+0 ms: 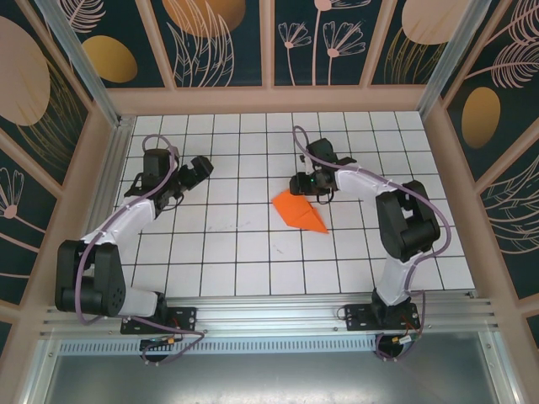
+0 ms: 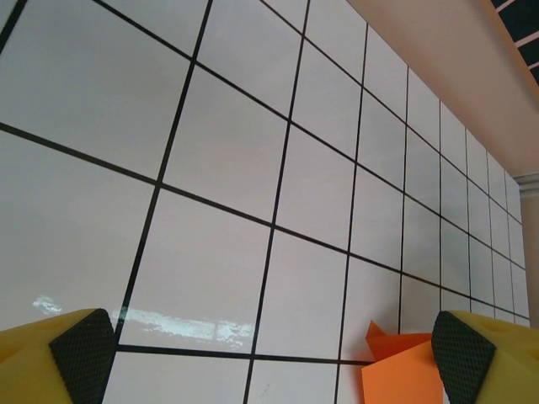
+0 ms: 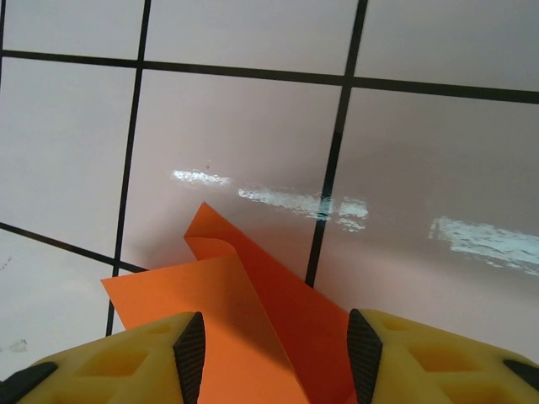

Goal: Fold a paper plane with a square sheet of paper (pick it up from the middle)
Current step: Turn over the paper at the center of the table, then pick up the paper from the center of the table, then place the paper at the center of the table.

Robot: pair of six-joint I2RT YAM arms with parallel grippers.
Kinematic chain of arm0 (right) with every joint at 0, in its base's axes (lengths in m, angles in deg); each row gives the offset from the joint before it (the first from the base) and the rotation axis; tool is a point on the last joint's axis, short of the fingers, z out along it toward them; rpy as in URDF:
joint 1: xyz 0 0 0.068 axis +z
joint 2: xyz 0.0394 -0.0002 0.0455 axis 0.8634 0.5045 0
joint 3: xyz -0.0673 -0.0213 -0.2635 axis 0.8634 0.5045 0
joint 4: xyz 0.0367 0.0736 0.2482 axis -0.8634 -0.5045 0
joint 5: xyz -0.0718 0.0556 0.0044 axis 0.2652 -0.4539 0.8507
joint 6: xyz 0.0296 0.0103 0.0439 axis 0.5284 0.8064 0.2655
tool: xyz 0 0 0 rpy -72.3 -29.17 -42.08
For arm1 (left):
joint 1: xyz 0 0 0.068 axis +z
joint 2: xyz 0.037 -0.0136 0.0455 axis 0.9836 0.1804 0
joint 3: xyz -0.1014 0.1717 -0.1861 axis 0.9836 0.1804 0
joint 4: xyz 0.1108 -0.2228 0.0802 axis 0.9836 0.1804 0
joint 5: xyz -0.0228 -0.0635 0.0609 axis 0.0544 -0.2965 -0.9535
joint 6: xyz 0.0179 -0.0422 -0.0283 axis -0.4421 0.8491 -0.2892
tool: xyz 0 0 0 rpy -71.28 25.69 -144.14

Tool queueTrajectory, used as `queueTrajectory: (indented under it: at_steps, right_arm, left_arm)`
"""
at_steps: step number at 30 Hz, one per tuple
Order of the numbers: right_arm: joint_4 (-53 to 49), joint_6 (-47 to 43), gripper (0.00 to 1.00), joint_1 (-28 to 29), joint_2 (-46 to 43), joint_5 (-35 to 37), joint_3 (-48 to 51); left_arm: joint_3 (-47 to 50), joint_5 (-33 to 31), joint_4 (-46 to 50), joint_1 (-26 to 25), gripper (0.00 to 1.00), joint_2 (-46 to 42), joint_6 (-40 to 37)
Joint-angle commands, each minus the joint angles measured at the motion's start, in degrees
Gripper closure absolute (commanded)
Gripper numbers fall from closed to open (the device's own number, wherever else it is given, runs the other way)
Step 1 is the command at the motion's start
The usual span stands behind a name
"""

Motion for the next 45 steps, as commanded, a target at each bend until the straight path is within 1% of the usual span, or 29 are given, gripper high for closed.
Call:
queueTrajectory:
  at_steps: [1,6,9,10,12,13,15,17,20,23,26,29,33,36,40,44,45]
  right_arm:
    - [3.1,-3.8,0.5,-0.7,1.7,-6.3,1.0]
    - [4.3,-4.8,0.57,-1.9,3.7,-9.3,1.4]
    - [5.2,-5.6,0.66,-2.7,4.1,-11.3,1.6]
    - [5.9,-5.7,0.73,-2.9,4.1,-12.6,1.9]
    - [6.9,-5.5,0.85,-3.3,4.3,-16.0,2.0]
    - [7.6,-4.8,0.89,-3.4,4.3,-17.8,2.1]
    - [10.0,-2.0,0.93,-3.9,3.9,-21.9,2.9]
    - [15.4,3.7,0.96,-4.8,3.3,-28.0,4.6]
    - [26.8,16.4,0.96,-5.3,3.3,-35.9,7.4]
    - [39.4,29.4,0.96,-5.2,3.4,-39.8,10.2]
    - [49.2,39.0,0.97,-5.1,2.6,-40.2,12.5]
    - [55.3,46.9,0.97,-5.2,2.2,-40.4,13.4]
    - [61.0,55.2,0.96,-4.4,1.8,-39.7,14.5]
    - [67.8,62.5,0.96,-3.4,2.1,-39.8,15.7]
    - [72.2,67.8,0.96,-2.3,2.2,-39.3,16.1]
    - [75.4,71.7,0.95,-1.8,2.7,-39.8,16.4]
    - [76.0,72.4,0.95,-1.7,2.7,-39.9,16.5]
  left_arm:
    - [1.4,3.3,-3.9,0.1,0.02,0.2,0.6]
    - [3.0,4.7,-4.7,-0.3,0.02,0.4,0.7]
    - [4.0,5.6,-5.2,-0.6,0.02,0.4,0.9]
    - [4.4,5.9,-5.6,-0.9,0.02,0.3,1.1]
    - [5.7,6.9,-7.0,-1.7,0.01,-0.1,1.3]
    - [6.4,7.4,-7.8,-2.3,0.02,-0.4,1.5]
    - [8.2,7.7,-9.5,-3.8,0.01,-1.2,2.2]
    - [11.0,8.0,-13.2,-5.8,0.02,-2.5,3.9]
    - [16.5,9.2,-22.2,-8.9,0.02,-4.7,8.9]
    - [22.2,9.1,-31.6,-11.7,0.01,-6.7,14.0]
    - [25.7,7.5,-39.2,-15.1,0.01,-8.0,17.3]
    - [27.5,5.5,-44.3,-18.2,0.02,-7.8,19.2]
    - [28.5,4.1,-53.8,-22.2,0.02,-4.9,21.8]
    - [27.8,2.7,-60.3,-25.4,0.02,-2.0,22.9]
    - [26.9,1.7,-66.1,-27.2,0.15,0.7,24.0]
    - [25.8,0.4,-66.3,-27.8,0.3,1.1,22.9]
    - [25.7,0.1,-66.0,-28.0,0.32,1.1,22.6]
